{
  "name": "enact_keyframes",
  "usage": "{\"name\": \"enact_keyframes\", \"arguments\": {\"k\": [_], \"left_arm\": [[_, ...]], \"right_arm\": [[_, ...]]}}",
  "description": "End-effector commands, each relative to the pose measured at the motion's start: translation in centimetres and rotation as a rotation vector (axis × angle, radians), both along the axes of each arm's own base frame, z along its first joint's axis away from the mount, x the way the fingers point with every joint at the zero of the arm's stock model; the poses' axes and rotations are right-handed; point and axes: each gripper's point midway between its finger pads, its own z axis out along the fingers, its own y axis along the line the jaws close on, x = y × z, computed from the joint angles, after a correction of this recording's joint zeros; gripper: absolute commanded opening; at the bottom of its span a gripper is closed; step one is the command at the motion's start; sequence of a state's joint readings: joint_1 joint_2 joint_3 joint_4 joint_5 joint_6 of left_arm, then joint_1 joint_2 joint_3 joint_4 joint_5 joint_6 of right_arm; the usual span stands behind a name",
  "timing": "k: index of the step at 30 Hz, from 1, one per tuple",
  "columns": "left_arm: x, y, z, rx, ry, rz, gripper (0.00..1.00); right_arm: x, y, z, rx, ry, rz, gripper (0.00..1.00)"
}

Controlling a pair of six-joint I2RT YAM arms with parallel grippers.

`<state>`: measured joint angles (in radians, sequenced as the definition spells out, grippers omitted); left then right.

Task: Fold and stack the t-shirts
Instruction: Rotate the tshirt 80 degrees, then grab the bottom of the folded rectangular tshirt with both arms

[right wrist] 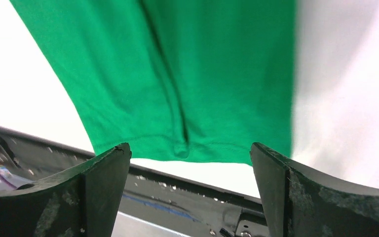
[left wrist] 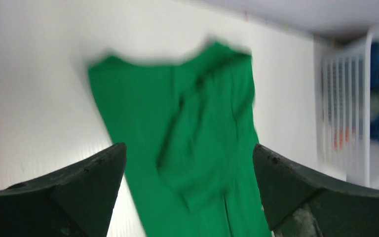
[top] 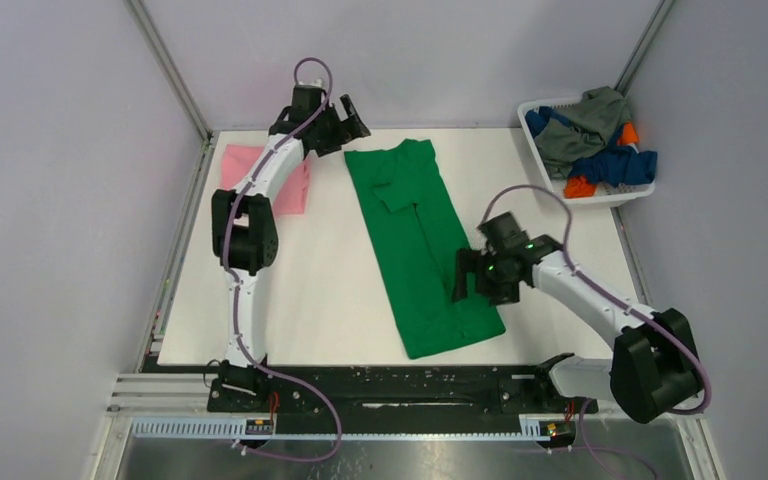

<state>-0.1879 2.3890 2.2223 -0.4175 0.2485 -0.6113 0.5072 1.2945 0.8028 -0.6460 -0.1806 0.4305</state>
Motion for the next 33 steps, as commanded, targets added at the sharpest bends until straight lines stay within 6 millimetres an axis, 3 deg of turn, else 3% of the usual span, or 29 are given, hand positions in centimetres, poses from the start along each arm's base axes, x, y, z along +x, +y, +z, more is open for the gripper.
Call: {"name": "enact_keyframes", "arguments": {"k": [1, 4, 8, 10, 14, 19, 23, 26, 33], "left_arm": [[-11.9, -7.1, 6.9, 0.074, -0.074, -0.278, 0.99], [-21.9, -9.8, 6.5, 0.219, -0.108, -0.417, 0.99], [-34.5, -13.4, 2.7, 0.254, -0.051, -0.621, 0.99], [-39.5, -14.1, 0.8, 0.283, -0.016, -0.697, 0.99], [-47.1, -14.6, -2.1, 0.377, 0.027, -0.816, 0.95], [-52.5, -15.8, -5.6, 0.477, 0.064, -0.938, 0.88], [-54.2, -16.6, -8.6, 0.611, 0.081, -0.981, 0.83], [-54.0, -16.9, -10.5, 0.667, 0.086, -0.976, 0.77], [-52.3, -16.8, -12.6, 0.768, 0.066, -0.915, 0.52]], "right_arm": [[1.9, -3.7, 1.0, 0.012, -0.045, -0.243, 1.0], [1.1, -5.0, 0.4, 0.021, -0.036, -0.304, 1.0], [-0.5, -5.4, -0.8, 0.028, 0.008, -0.32, 1.0], [-1.0, -5.6, -1.2, 0.03, 0.029, -0.328, 0.99], [-1.5, -6.0, -1.8, 0.028, 0.04, -0.339, 0.99], [-2.1, -6.2, -2.5, 0.033, 0.047, -0.356, 0.97], [-2.5, -6.4, -3.0, 0.029, 0.058, -0.37, 0.9], [-2.4, -6.4, -3.4, 0.029, 0.053, -0.383, 0.84], [-2.5, -5.8, -3.9, 0.053, 0.094, -0.379, 0.74]]}}
